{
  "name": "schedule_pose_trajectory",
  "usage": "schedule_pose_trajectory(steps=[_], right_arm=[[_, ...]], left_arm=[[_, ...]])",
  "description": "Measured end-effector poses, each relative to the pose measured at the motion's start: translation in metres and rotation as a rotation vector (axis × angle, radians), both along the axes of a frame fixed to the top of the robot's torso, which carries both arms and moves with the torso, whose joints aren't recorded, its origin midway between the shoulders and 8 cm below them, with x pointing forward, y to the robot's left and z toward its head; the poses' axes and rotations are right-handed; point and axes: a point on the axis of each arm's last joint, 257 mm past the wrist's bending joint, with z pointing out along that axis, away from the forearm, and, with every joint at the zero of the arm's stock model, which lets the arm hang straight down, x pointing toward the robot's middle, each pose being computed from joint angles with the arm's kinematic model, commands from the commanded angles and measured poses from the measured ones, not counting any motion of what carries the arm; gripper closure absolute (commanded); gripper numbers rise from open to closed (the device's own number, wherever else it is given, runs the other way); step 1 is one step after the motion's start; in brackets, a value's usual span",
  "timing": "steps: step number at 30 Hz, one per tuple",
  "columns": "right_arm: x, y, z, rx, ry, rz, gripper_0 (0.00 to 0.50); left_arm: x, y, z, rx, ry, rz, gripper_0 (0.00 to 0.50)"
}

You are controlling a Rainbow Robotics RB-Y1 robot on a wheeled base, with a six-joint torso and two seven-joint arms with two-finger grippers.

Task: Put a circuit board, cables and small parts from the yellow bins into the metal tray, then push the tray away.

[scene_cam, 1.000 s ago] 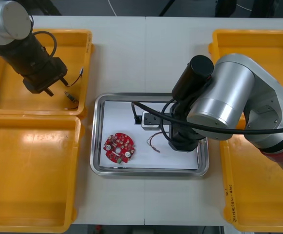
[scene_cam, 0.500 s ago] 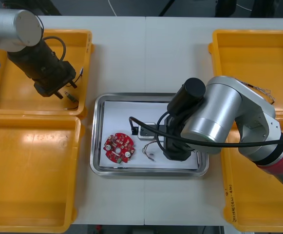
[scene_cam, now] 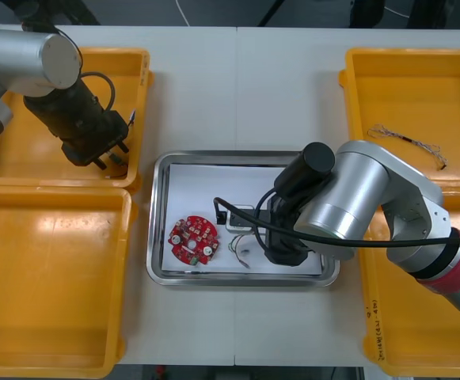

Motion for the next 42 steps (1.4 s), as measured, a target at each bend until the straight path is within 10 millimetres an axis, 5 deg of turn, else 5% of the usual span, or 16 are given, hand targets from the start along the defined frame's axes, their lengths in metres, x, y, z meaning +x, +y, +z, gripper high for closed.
schedule_pose_trajectory(steps=[12, 14, 16, 17, 20, 22, 23, 24, 42], right_arm=[[0.002, -0.006, -0.007, -0.055, -0.033, 0.019, 0.5], [0.002, -0.006, -0.007, -0.055, -0.033, 0.019, 0.378], [0.002, -0.007, -0.007, -0.055, -0.032, 0.018, 0.06], [0.002, -0.007, -0.007, -0.055, -0.032, 0.018, 0.0], [0.002, -0.007, -0.008, -0.055, -0.032, 0.018, 0.0], [0.002, -0.007, -0.008, -0.055, -0.032, 0.018, 0.0], [0.002, -0.007, -0.008, -0.055, -0.032, 0.018, 0.0], [0.002, -0.007, -0.008, -0.055, -0.032, 0.018, 0.0], [-0.003, -0.008, 0.008, -0.09, -0.071, 0.034, 0.0]], left_arm=[[0.001, 0.001, -0.005, 0.003, -0.001, 0.002, 0.0], [0.002, 0.0, -0.006, 0.006, -0.004, 0.0, 0.0], [0.001, 0.0, -0.008, 0.012, -0.003, -0.003, 0.0], [0.001, 0.0, -0.009, 0.015, -0.002, -0.005, 0.0], [0.0, 0.0, -0.01, 0.018, 0.0, -0.007, 0.0], [0.0, 0.0, -0.01, 0.017, 0.0, -0.007, 0.201], [0.0, 0.0, -0.01, 0.017, 0.0, -0.007, 0.455], [0.0, 0.0, -0.01, 0.017, 0.0, -0.007, 0.499], [0.0, 0.0, -0.01, 0.016, 0.0, -0.006, 0.5]])
